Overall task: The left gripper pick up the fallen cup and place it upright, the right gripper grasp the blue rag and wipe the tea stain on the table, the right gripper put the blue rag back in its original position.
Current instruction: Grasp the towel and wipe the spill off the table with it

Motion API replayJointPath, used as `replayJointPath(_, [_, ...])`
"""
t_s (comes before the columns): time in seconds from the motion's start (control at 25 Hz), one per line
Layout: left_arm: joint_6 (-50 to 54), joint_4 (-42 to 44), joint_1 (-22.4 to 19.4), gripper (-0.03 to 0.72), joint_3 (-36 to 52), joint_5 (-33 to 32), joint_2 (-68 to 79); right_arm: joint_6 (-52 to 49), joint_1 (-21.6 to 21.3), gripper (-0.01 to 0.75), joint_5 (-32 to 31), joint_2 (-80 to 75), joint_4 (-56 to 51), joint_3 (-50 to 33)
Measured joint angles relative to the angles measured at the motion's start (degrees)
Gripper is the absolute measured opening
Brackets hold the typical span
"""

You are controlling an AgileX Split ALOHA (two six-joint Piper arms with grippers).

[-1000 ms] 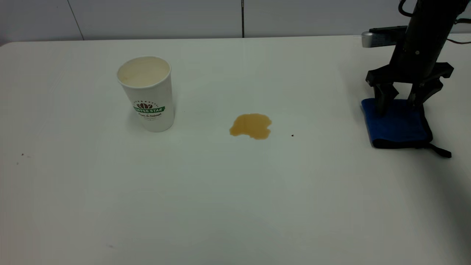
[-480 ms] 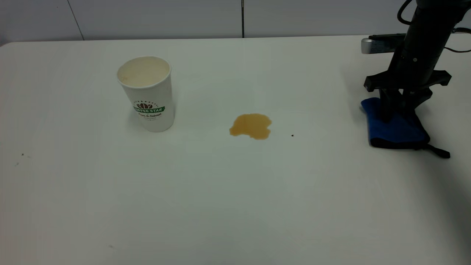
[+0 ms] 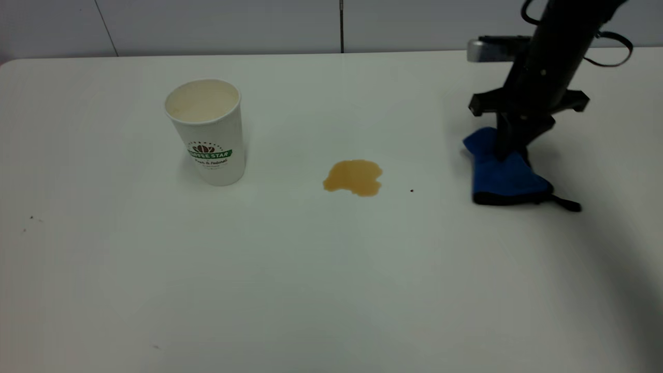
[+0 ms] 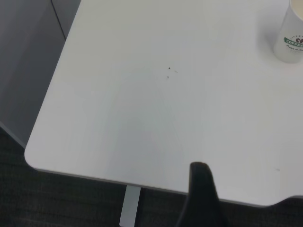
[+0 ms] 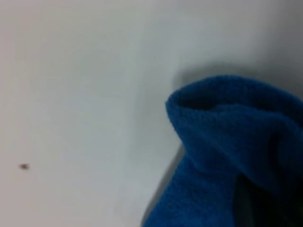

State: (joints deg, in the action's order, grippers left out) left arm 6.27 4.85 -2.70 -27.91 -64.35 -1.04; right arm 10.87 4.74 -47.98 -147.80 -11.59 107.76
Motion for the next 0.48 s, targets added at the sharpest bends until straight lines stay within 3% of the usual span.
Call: replayJointPath(0.48, [-0.11,0.0,0.0,0.577,0.0,-0.04,0.0,0.38,16.56,0.055,-3.01,3.18,-0.84,8.44])
